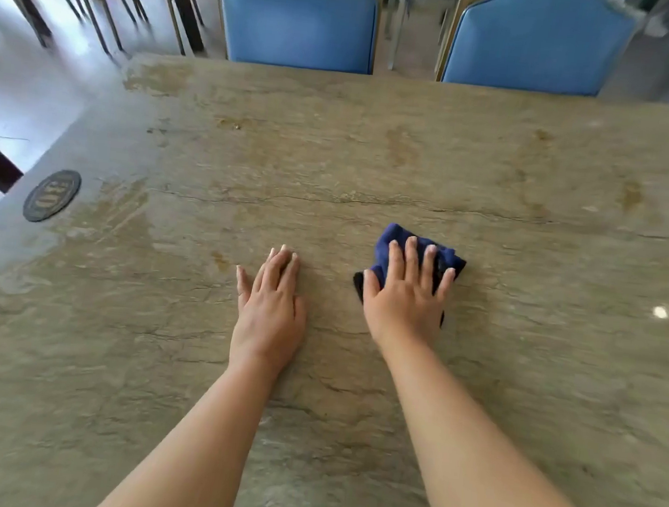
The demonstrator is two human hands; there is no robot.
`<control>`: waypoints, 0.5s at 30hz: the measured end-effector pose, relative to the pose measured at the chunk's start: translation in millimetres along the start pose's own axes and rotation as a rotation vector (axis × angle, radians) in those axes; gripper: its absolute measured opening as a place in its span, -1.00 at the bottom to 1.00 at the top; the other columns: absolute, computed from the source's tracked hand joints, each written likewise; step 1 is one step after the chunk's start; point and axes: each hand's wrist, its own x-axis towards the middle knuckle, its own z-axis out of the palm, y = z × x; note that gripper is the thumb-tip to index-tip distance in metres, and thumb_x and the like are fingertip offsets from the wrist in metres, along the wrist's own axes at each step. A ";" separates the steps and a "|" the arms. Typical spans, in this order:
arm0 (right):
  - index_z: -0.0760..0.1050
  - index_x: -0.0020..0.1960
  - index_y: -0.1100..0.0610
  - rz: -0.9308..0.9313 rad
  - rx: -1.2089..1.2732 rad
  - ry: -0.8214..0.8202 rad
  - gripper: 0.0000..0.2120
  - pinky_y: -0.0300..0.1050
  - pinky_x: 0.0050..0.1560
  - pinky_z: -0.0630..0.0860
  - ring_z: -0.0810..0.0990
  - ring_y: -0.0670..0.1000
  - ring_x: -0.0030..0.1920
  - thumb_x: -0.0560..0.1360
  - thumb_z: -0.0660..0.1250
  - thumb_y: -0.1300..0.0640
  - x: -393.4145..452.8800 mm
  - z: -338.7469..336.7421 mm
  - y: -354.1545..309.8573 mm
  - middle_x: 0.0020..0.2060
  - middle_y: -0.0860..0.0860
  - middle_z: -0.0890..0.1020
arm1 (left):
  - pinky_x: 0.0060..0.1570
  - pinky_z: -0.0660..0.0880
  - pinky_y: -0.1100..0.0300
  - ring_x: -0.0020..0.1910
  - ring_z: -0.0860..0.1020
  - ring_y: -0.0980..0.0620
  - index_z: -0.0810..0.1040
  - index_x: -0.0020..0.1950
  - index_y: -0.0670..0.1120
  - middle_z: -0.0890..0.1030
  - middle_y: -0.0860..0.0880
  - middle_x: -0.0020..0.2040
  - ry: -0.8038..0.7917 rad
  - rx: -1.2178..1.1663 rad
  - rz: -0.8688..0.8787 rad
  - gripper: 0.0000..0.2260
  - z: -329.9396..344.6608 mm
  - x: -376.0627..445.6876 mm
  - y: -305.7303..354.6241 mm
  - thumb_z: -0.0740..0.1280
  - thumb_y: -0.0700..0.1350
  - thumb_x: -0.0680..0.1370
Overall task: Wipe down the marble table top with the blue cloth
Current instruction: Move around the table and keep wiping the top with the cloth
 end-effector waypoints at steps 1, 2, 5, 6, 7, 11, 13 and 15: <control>-0.07 0.55 0.02 -0.023 0.007 -0.020 -0.40 0.21 0.46 -0.31 -0.19 0.08 0.54 0.59 -0.14 -0.21 -11.3 1.3 -17.0 0.56 -0.02 -0.07 | 0.50 -0.31 -0.03 0.56 -0.07 0.13 0.18 0.54 -0.09 0.12 0.02 0.57 0.010 -0.055 0.005 -0.50 -1.3 0.6 -1.5 0.05 -0.19 0.57; -0.09 0.56 0.01 -0.061 0.017 -0.040 -0.40 0.20 0.45 -0.34 -0.22 0.07 0.54 0.59 -0.13 -0.21 -22.3 2.5 -32.1 0.56 -0.02 -0.10 | 0.50 -0.29 -0.01 0.56 -0.01 0.11 0.24 0.52 -0.11 0.17 0.00 0.55 0.018 -0.132 0.008 -0.51 -2.6 1.6 -3.5 0.05 -0.21 0.57; -0.07 0.55 -0.05 -0.263 0.027 -0.092 -0.40 0.17 0.47 -0.32 -0.22 0.01 0.54 0.56 -0.16 -0.24 -50.8 3.3 -56.5 0.55 -0.07 -0.09 | 0.53 -0.09 0.03 0.51 0.17 0.04 0.35 0.45 -0.14 0.33 -0.05 0.48 0.020 -0.419 -0.008 -0.52 -14.0 2.3 -11.8 0.04 -0.21 0.52; -0.03 0.55 -0.08 -0.358 0.031 -0.097 -0.38 0.15 0.48 -0.30 -0.19 -0.01 0.54 0.54 -0.20 -0.26 -58.4 1.7 -55.7 0.55 -0.10 -0.05 | 0.52 0.00 0.08 0.49 0.22 0.03 0.37 0.44 -0.14 0.36 -0.06 0.45 0.009 -0.478 -0.007 -0.54 -19.1 1.7 -16.9 0.06 -0.25 0.54; 0.03 0.54 -0.09 -0.447 0.062 -0.095 -0.37 0.12 0.49 -0.27 -0.14 -0.04 0.54 0.51 -0.19 -0.27 -64.6 0.9 -50.7 0.55 -0.12 0.01 | 0.49 0.08 0.15 0.47 0.24 0.03 0.39 0.43 -0.14 0.37 -0.06 0.44 -0.007 -0.489 0.010 -0.56 -24.5 0.6 -24.4 0.08 -0.28 0.55; 0.23 0.49 -0.07 -0.265 0.153 0.032 -0.40 0.09 0.49 -0.19 0.06 -0.03 0.53 0.52 -0.09 -0.26 -87.2 7.1 -36.3 0.51 -0.11 0.18 | 0.51 0.07 -0.02 0.51 0.19 -0.03 0.40 0.42 -0.13 0.36 -0.07 0.45 -0.026 -0.263 0.196 -0.54 -45.6 -1.9 -68.3 0.17 -0.29 0.51; 0.18 0.52 -0.01 0.087 0.084 0.087 -0.39 0.13 0.48 -0.24 0.03 0.03 0.54 0.54 -0.10 -0.23 -97.5 10.8 -61.6 0.53 -0.04 0.15 | 0.53 -0.11 -0.02 0.55 0.07 0.01 0.31 0.48 -0.05 0.24 -0.02 0.52 -0.049 -0.112 0.174 -0.53 -58.6 0.1 -92.2 0.19 -0.18 0.55; 0.02 0.55 0.04 0.294 0.040 0.037 -0.39 0.22 0.46 -0.28 -0.10 0.09 0.54 0.58 -0.09 -0.21 -99.7 12.3 -99.7 0.55 0.03 0.01 | 0.52 -0.24 0.00 0.56 -0.06 0.07 0.19 0.53 0.02 0.10 0.04 0.57 -0.060 0.012 0.137 -0.51 -68.5 5.7 -114.7 0.15 -0.04 0.60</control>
